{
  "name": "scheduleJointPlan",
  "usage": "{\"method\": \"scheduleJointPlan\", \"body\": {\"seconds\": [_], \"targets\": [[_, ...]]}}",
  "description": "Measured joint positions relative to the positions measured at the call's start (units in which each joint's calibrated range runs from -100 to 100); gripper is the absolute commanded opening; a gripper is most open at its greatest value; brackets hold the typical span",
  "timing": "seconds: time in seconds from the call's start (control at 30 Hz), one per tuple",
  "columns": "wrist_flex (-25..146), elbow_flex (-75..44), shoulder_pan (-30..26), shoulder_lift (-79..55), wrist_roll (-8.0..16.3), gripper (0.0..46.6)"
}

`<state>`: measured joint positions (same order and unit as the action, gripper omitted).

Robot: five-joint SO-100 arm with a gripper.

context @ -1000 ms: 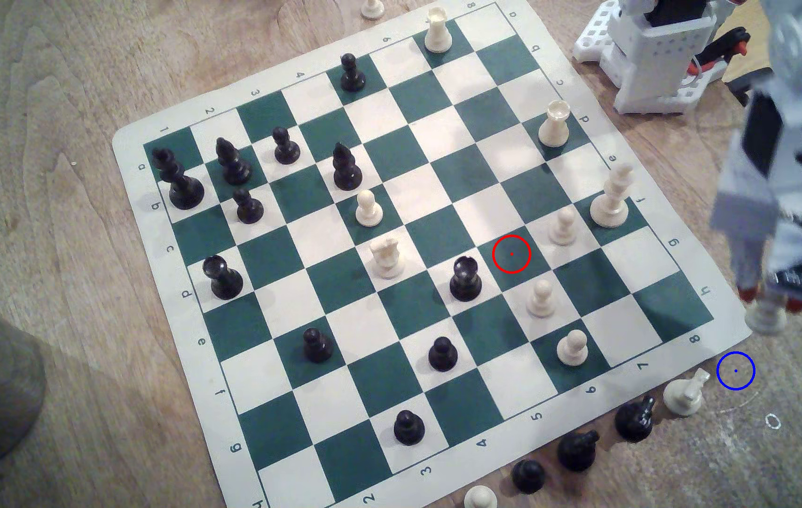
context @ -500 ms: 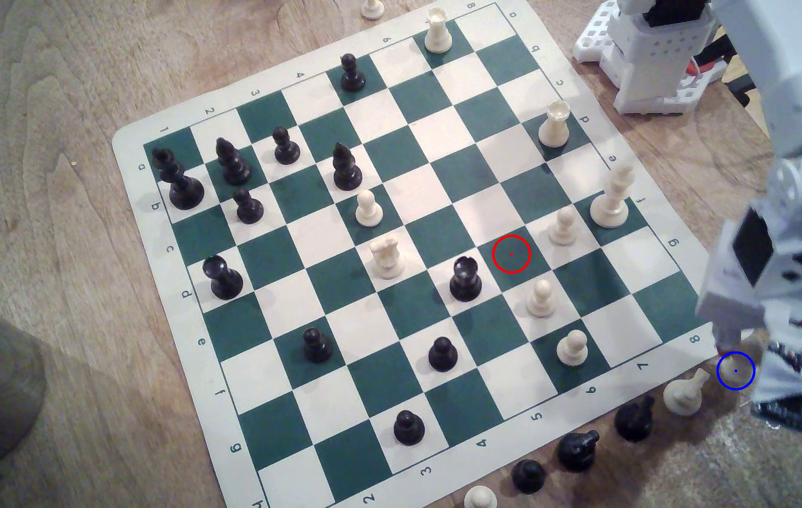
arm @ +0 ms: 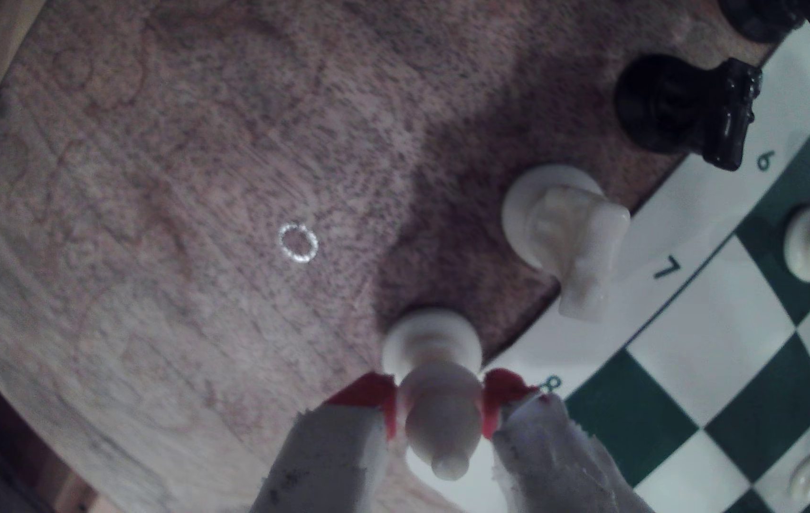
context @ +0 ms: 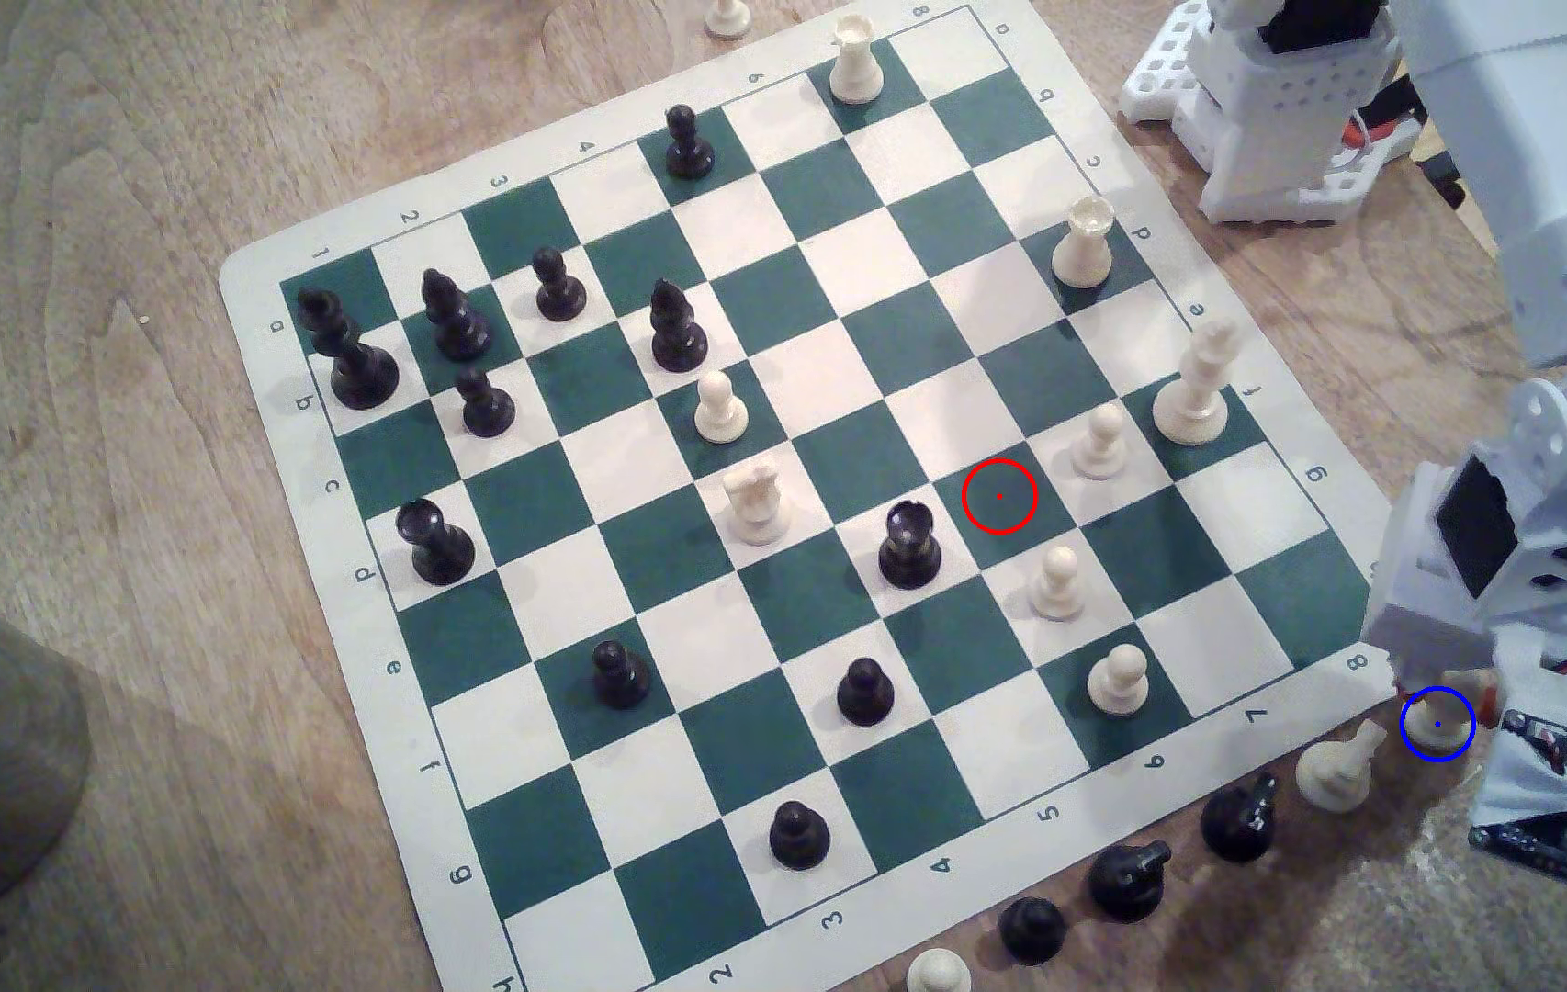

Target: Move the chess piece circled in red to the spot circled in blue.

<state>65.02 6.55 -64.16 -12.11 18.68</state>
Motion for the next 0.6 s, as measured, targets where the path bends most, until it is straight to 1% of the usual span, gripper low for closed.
{"method": "scheduleJointPlan", "body": {"seconds": [0.03,0.07,0.1,0.17,0.3,0.33,0.37,0.53,0.6], "targets": [[0.0,0.0,0.0,0.0,0.0,2.0],[0.2,0.0,0.0,0.0,0.0,7.0],[0.3,0.0,0.0,0.0,0.0,9.7],[0.3,0.0,0.0,0.0,0.0,13.4],[0.3,0.0,0.0,0.0,-0.5,18.8],[0.3,0.0,0.0,0.0,-0.6,20.7],[0.3,0.0,0.0,0.0,-0.7,23.8],[0.8,0.0,0.0,0.0,-0.7,28.1],[1.1,0.0,0.0,0.0,-1.1,29.2]]}}
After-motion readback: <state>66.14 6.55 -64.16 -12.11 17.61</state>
